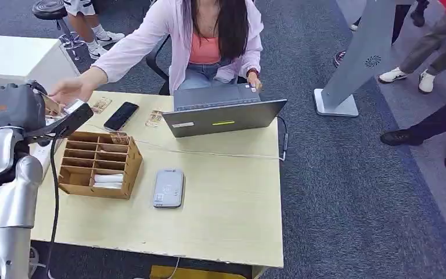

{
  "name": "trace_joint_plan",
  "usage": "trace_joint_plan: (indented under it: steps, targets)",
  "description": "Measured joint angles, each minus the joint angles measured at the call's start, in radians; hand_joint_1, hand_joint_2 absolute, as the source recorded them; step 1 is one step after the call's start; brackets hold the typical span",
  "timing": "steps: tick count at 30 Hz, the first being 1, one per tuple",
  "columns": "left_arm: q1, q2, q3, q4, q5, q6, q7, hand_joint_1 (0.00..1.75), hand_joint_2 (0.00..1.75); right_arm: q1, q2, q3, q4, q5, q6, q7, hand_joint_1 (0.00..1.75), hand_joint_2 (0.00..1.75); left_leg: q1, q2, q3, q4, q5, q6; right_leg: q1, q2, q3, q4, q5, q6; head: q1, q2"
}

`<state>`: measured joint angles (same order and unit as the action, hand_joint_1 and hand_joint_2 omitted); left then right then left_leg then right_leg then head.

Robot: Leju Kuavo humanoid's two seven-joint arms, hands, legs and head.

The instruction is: Pass the card to the sensor for recognition and then transmit it.

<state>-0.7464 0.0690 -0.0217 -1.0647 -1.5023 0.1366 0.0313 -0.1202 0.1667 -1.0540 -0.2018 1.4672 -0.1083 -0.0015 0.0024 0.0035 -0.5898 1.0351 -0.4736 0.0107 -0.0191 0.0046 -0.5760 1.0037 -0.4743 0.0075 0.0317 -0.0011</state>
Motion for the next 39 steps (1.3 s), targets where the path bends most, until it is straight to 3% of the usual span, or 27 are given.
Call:
trace_joint_plan:
  steps: [7, 8, 16, 17, 30, 39]
  targets:
    - [-0.002, 0.000, 0.003, 0.023, -0.002, 0.005, 0.000, 1.75, 1.75, 0.001, 0.000, 0.000, 0.000, 0.000, -0.001, 0.000, 0.00, 0.00, 0.000, 0.000, 0.000, 0.000, 0.000, 0.000, 0.000, 0.000, 0.000, 0.000, 0.000, 0.000, 0.000, 0.000]
    - [-0.003, 0.000, 0.005, 0.025, -0.002, 0.006, 0.000, 0.54, 1.75, 0.001, 0.000, 0.000, 0.000, 0.000, -0.001, 0.000, 0.00, 0.00, 0.000, 0.000, 0.000, 0.000, 0.000, 0.000, 0.000, 0.000, 0.000, 0.000, 0.000, 0.000, 0.000, 0.000]
    - [-0.003, -0.008, 0.027, 0.030, -0.007, 0.028, 0.003, 0.54, 1.75, 0.001, 0.000, 0.000, 0.000, 0.002, -0.001, 0.000, 0.00, 0.00, 0.000, 0.000, 0.000, 0.000, 0.000, 0.000, 0.000, 0.000, 0.000, 0.000, 0.000, 0.000, 0.000, 0.000]
    - [-0.003, -0.009, 0.028, 0.030, -0.007, 0.028, 0.003, 0.00, 1.75, 0.001, 0.000, 0.000, 0.000, 0.002, -0.001, 0.000, 0.00, 0.00, 0.000, 0.000, 0.000, 0.000, 0.000, 0.000, 0.000, 0.000, 0.000, 0.000, 0.000, 0.000, 0.000, 0.000]
    - [-0.002, -0.029, 0.073, 0.017, -0.004, 0.030, -0.003, 0.00, 1.75, 0.001, 0.000, 0.000, 0.000, 0.009, -0.003, 0.000, 0.00, 0.00, 0.000, 0.000, 0.000, 0.000, 0.000, 0.000, 0.000, 0.000, 0.000, 0.000, 0.000, 0.000, 0.000, 0.000]
    - [0.074, -0.054, 0.129, -0.113, 0.166, 0.042, -0.119, 0.00, 1.75, 0.005, 0.000, -0.004, 0.000, -0.004, -0.008, -0.005, 0.00, 0.00, 0.000, 0.000, 0.000, 0.000, 0.000, 0.000, 0.000, 0.000, 0.000, 0.000, 0.000, 0.000, 0.000, 0.000]
